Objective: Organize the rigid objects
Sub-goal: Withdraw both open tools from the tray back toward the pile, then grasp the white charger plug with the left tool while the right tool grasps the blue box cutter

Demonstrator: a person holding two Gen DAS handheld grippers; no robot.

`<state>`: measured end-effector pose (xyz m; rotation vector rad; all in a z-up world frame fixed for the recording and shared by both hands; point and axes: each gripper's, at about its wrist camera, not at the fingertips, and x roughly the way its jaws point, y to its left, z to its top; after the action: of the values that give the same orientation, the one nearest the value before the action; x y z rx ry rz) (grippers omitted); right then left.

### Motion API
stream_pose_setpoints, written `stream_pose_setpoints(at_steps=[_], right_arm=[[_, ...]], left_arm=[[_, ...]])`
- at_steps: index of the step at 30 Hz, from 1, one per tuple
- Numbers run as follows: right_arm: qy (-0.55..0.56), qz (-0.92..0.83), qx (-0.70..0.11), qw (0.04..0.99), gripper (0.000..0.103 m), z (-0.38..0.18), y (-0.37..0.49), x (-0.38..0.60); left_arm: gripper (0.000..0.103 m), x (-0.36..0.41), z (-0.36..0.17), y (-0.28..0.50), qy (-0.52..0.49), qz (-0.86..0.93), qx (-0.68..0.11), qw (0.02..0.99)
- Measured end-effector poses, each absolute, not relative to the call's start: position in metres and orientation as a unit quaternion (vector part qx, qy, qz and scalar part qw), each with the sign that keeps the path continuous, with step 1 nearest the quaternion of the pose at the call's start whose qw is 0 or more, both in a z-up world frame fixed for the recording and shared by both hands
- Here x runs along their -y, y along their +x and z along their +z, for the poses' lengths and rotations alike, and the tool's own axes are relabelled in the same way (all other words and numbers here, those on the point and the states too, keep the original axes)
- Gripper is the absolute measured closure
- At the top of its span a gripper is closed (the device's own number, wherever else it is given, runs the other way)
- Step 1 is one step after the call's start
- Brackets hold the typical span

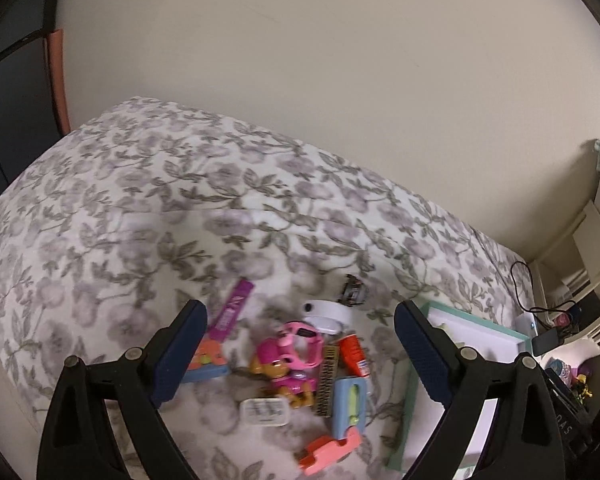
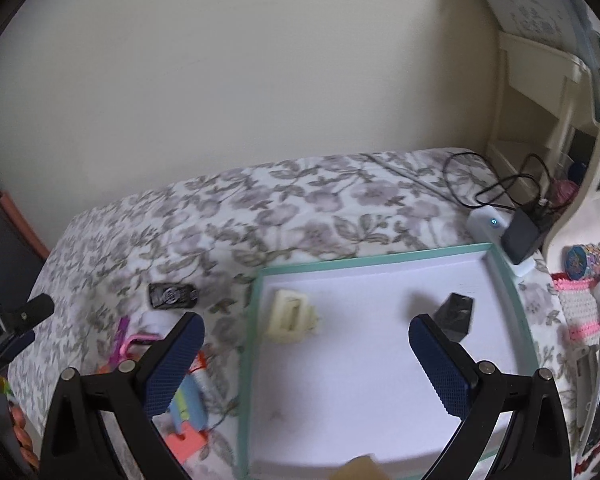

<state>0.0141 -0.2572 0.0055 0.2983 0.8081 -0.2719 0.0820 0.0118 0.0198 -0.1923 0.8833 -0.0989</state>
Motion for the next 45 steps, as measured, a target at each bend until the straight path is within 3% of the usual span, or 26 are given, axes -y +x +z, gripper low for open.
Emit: stream_pose_setpoints(at_steps=[9, 19, 28, 36, 45], right_arm=[[0.103, -0.079, -0.400, 0.907, 0.000, 0.003, 0.017, 0.199], [0.045, -0.016, -0.463, 0.885, 0.000, -0.034, 0.032, 0.137], [0.023, 0.011, -0.528, 0.849, 0.000, -0.077, 0.043, 0.114], [0.036, 0.005, -0.536, 0.844, 0.000, -0.094, 0.049, 0.114], [0.041, -0.003, -0.543, 0.838, 0.020, -0.099, 0.052, 0.118]], left_arm=[[0.008, -0.063, 0.004, 0.078, -0.132, -0.027, -0.432, 0.892], [0.008, -0.107, -0.016, 0.084, -0.153, 0.012, -0.469, 0.870], [0.008, -0.085, -0.050, 0.091, -0.108, -0.009, -0.547, 0.830], [0.008, -0.065, -0.074, 0.092, -0.110, -0.023, -0.591, 0.799], [0.008, -0.045, -0.083, 0.092, -0.104, -0.046, -0.613, 0.782]])
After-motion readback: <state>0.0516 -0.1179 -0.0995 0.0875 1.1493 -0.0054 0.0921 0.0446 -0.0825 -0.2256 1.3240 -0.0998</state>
